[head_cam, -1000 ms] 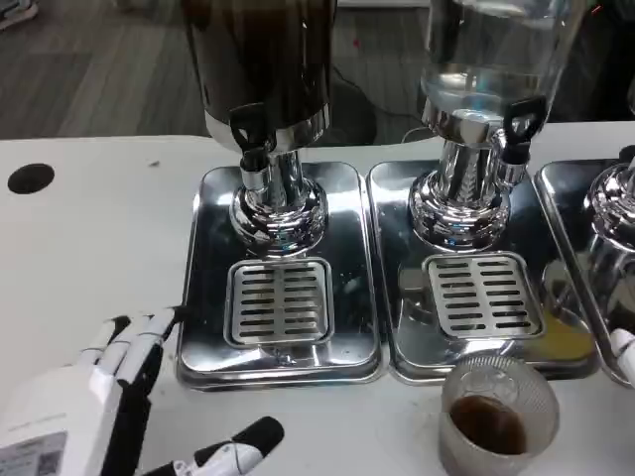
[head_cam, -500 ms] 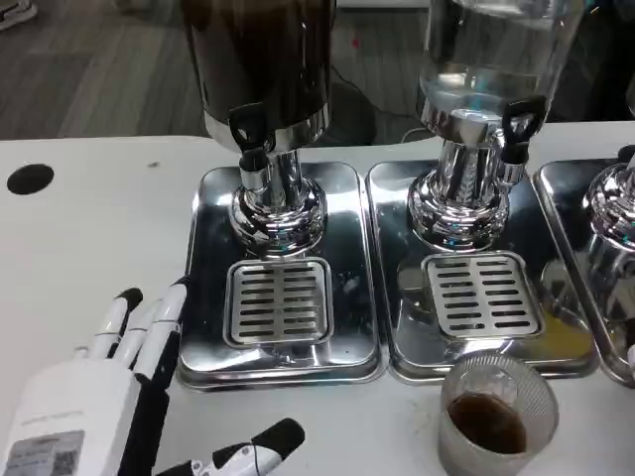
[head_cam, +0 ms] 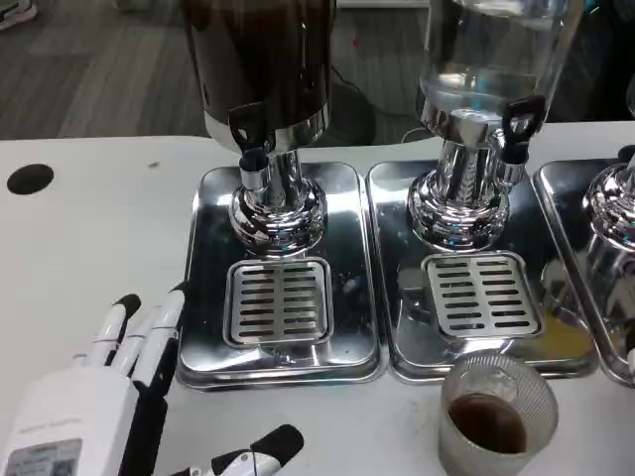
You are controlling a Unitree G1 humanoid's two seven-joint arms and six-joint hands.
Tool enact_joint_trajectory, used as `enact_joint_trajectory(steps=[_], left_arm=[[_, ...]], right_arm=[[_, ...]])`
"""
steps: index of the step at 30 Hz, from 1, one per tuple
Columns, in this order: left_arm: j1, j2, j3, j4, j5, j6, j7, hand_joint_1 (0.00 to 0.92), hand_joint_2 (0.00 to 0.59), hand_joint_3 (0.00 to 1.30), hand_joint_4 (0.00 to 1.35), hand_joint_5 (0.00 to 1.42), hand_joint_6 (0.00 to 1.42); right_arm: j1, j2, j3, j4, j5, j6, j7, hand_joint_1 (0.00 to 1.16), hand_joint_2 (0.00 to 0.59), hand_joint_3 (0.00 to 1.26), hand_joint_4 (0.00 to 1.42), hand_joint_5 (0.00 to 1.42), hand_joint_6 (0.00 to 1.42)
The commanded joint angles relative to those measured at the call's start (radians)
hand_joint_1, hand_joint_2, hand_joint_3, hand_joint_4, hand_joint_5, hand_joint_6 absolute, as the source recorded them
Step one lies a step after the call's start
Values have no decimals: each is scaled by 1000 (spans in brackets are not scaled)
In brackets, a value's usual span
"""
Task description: Grasp the cup under the faucet to collect the drink, then remove the cup.
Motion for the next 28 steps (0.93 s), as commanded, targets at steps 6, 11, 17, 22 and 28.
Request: enact_joint_trajectory(steps=[6, 11, 17, 22, 28], left_arm=[[6, -4, -18, 2, 37, 62, -50, 0, 60, 59, 0, 38, 217], [24, -18, -37, -15, 46, 66, -29, 0, 60, 59, 0, 38, 217], [43, -21, -40, -15, 44, 62, -14, 0, 62, 59, 0, 38, 217], [51, -20, -38, -8, 37, 59, -3, 0, 63, 59, 0, 38, 224], [50, -15, -38, -7, 32, 56, -1, 0, 66, 59, 0, 38, 229]], right_arm=[[24, -12, 16, -2, -62, -53, -45, 512, 409, 6, 0, 0, 0], [46, -16, 22, 2, -62, -79, -39, 513, 407, 0, 0, 0, 0], [55, -13, 27, -12, -61, -83, -37, 514, 407, 0, 0, 0, 0], [60, -13, 26, -25, -59, -79, -33, 519, 402, 0, 0, 0, 0], [71, -10, 25, -50, -53, -76, -28, 524, 394, 0, 0, 0, 0]])
